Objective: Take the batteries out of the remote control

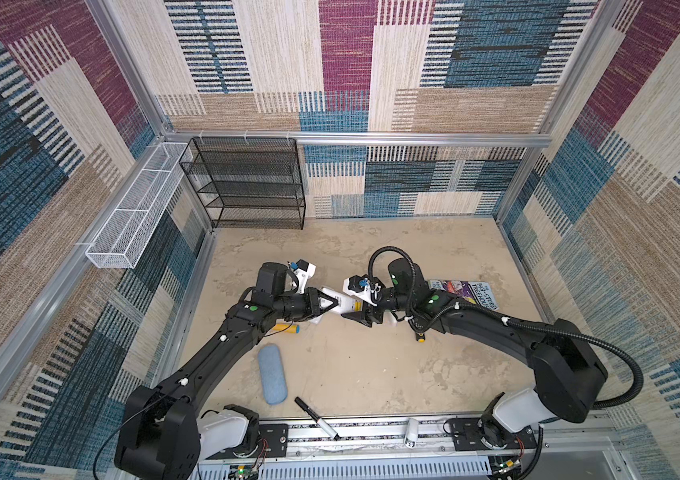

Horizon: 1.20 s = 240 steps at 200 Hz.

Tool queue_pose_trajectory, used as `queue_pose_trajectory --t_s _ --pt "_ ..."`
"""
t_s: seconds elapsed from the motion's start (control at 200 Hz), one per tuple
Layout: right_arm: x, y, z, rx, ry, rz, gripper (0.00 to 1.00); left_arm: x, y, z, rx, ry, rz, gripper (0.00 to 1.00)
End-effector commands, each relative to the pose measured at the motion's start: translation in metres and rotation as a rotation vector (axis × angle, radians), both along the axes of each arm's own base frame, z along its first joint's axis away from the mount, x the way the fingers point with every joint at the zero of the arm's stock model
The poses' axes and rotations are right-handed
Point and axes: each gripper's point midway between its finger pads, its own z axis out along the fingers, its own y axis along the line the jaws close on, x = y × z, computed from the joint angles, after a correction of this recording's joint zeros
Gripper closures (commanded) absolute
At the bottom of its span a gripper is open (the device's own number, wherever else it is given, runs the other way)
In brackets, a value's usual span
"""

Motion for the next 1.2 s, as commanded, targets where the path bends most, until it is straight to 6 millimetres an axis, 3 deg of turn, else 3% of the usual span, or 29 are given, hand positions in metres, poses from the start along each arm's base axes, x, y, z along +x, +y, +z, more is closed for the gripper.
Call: queue_pose_trajectory --t_s 0.0,0.335,0.581,0.656,0.781,0.881,1.092,1.197 --pt "0.006 0.006 -0.004 -0.018 -0.010 -0.008 0.22 -0.001 -0.003 0.004 -0.019 -0.027 -0.029 1.00" --pt "0.013 0.014 -0.014 -0.045 -0.011 -0.015 0.32 -0.002 -0.003 0.000 -0.009 -0.021 -0.033 1.00" --pt "0.012 0.015 -0.015 -0.052 -0.001 -0.005 0.50 -0.001 -0.003 -0.002 -0.007 -0.012 -0.028 0.98" --pt "0.012 0.015 -0.015 -0.055 0.005 -0.006 0.54 0.000 -0.002 -0.001 -0.005 -0.012 -0.024 0.87" --pt "0.012 0.013 -0.019 -0.066 0.018 -0.014 0.57 0.000 0.000 -0.003 0.011 -0.008 -0.009 0.49" --pt "0.011 0.010 -0.026 -0.078 0.036 -0.034 0.58 0.001 0.004 -0.004 0.029 -0.011 0.011 0.30" --pt "0.002 -0.007 -0.053 -0.121 0.108 -0.093 0.58 0.004 0.024 -0.003 0.134 -0.025 0.094 0.18" --pt "-0.005 -0.018 -0.071 -0.155 0.155 -0.126 0.57 0.009 0.049 -0.010 0.268 -0.013 0.205 0.18"
